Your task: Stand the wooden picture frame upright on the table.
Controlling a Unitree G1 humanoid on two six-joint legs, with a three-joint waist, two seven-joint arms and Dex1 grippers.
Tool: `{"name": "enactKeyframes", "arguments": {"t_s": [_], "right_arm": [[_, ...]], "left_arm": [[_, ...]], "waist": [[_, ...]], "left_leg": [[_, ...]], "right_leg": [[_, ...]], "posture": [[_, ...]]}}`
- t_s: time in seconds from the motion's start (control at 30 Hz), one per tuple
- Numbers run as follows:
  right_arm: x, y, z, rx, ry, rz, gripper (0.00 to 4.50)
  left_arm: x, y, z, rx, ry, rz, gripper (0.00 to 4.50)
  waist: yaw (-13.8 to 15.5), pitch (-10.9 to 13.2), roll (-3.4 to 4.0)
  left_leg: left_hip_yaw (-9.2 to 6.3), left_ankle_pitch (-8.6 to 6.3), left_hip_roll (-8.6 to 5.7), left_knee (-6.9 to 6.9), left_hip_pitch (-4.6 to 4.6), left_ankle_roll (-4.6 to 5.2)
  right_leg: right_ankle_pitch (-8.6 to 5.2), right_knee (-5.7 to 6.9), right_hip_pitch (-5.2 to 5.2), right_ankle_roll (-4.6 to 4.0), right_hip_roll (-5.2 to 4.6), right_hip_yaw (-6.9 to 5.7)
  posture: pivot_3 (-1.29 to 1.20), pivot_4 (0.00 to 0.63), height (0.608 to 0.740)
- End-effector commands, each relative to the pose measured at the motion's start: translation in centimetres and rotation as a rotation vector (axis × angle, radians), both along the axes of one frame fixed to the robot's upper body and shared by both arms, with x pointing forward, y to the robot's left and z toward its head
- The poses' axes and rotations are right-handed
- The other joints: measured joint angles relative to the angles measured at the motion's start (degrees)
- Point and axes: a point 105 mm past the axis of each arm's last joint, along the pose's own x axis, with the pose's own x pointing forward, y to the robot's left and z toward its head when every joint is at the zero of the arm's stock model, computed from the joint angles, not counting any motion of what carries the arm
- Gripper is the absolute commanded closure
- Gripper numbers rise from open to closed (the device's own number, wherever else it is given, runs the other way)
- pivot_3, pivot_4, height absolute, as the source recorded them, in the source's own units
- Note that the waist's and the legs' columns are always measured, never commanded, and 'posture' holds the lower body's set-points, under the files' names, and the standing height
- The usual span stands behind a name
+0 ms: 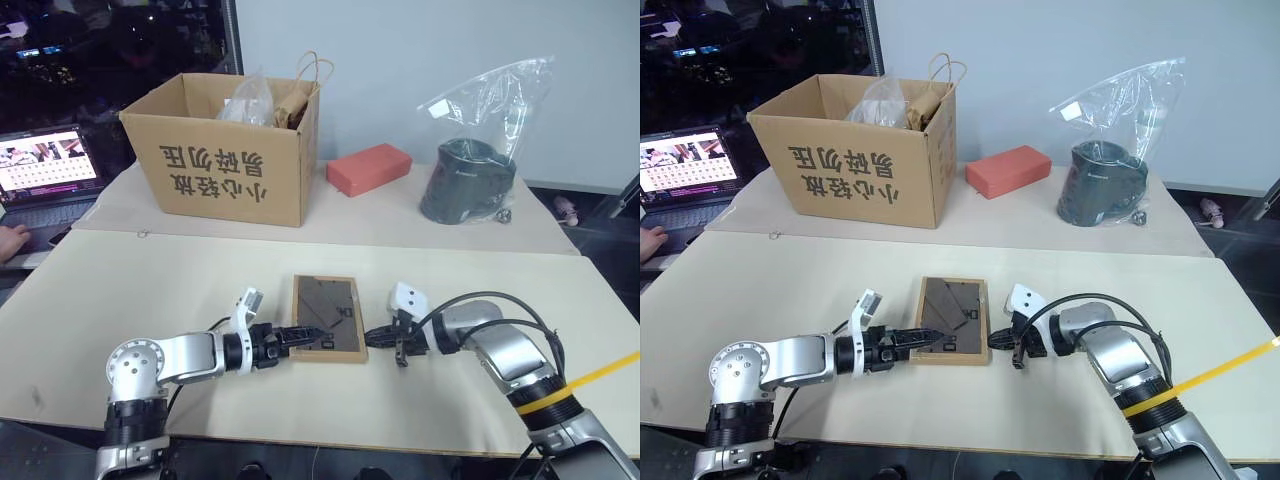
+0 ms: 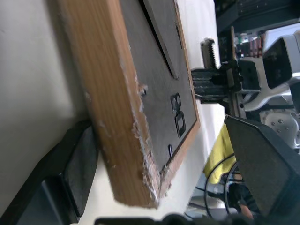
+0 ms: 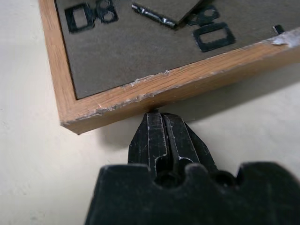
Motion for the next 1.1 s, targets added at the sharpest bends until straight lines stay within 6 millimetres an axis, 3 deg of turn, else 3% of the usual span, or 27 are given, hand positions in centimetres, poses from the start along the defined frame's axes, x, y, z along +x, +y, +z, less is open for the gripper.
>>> {"name": "enactKeyframes", "arguments": {"t_s": [0.03,0.17,0.3,0.5,0.67,0.73,0.83,0.87,0.97,1.1], "right_arm": [[-0.5,0.5,0.3,0.014,-0.008,0.021,4.50],[-0.5,0.5,0.3,0.015,-0.006,0.017,4.50],[-0.3,0.5,0.4,0.013,-0.012,0.015,4.50],[0.0,0.0,1.1,0.024,-0.023,-0.005,4.50],[-0.3,-3.3,2.5,0.054,0.114,-0.106,4.50],[0.3,-4.2,3.9,0.101,0.107,-0.168,4.50],[0.8,-5.3,6.9,0.193,0.093,-0.220,4.50],[0.8,-5.5,7.8,0.218,0.089,-0.225,3.91],[0.3,-4.3,11.0,0.322,0.067,-0.173,3.06],[0.0,-1.9,12.5,0.389,0.063,-0.108,1.76]], "left_arm": [[-0.2,-0.2,0.8,-0.090,0.029,0.022,0.04],[0.2,-0.2,1.3,-0.112,0.043,0.059,0.04],[0.8,-0.1,1.8,-0.158,0.049,0.097,1.17],[0.5,-1.0,1.8,-0.175,0.052,0.067,3.34],[-0.6,-0.4,2.8,-0.101,-0.025,-0.069,3.36],[-1.1,0.3,4.3,-0.128,-0.086,-0.109,3.36],[-0.8,1.8,4.9,-0.071,-0.139,-0.094,3.36],[-0.6,2.2,5.1,-0.060,-0.149,-0.085,3.36],[0.1,3.0,5.5,-0.054,-0.162,-0.067,3.36],[0.4,2.8,5.7,-0.039,-0.178,-0.084,3.36]], "waist": [[0.00,0.00,0.00],[0.02,0.00,0.00],[0.02,0.00,0.00],[0.08,0.00,0.00],[0.38,0.02,-0.02],[0.37,0.03,-0.02],[-0.06,0.04,0.00],[-0.07,0.04,0.00],[-0.01,0.05,0.00],[0.06,0.05,-0.01]], "left_leg": [[0.00,0.00,0.00,-0.01,0.00,0.00],[0.00,0.00,0.00,-0.01,-0.01,0.00],[0.01,0.00,0.00,-0.01,-0.01,0.00],[0.01,0.02,0.00,-0.02,-0.02,-0.03],[0.01,0.02,-0.02,-0.03,-0.10,-0.03],[0.01,0.02,-0.03,-0.05,-0.16,-0.03],[0.02,0.02,-0.03,-0.14,-0.18,-0.04],[0.01,0.02,-0.03,-0.15,-0.18,-0.04],[0.02,0.02,-0.03,-0.14,-0.21,-0.04],[0.01,0.02,-0.03,-0.17,-0.26,-0.04]], "right_leg": [[0.00,0.00,0.00,0.00,0.00,0.00],[0.00,-0.01,-0.02,0.00,0.00,0.00],[-0.01,-0.02,-0.03,0.01,0.01,0.00],[-0.02,-0.05,-0.04,0.03,0.01,0.00],[-0.02,-0.12,-0.07,0.02,0.00,0.00],[-0.01,-0.17,-0.12,0.01,-0.01,0.00],[-0.02,-0.19,-0.21,0.01,-0.01,0.00],[-0.02,-0.19,-0.23,0.01,0.00,0.00],[-0.05,-0.22,-0.22,0.07,-0.02,0.00],[-0.07,-0.27,-0.26,0.09,-0.01,0.00]], "posture": [[0.00,0.150,0.716],[0.00,0.150,0.716],[0.00,0.150,0.716],[0.00,0.150,0.716],[0.00,0.150,0.716],[0.00,0.150,0.716],[0.00,0.150,0.716],[0.00,0.150,0.716],[0.00,0.150,0.716],[0.00,0.150,0.716]]}}
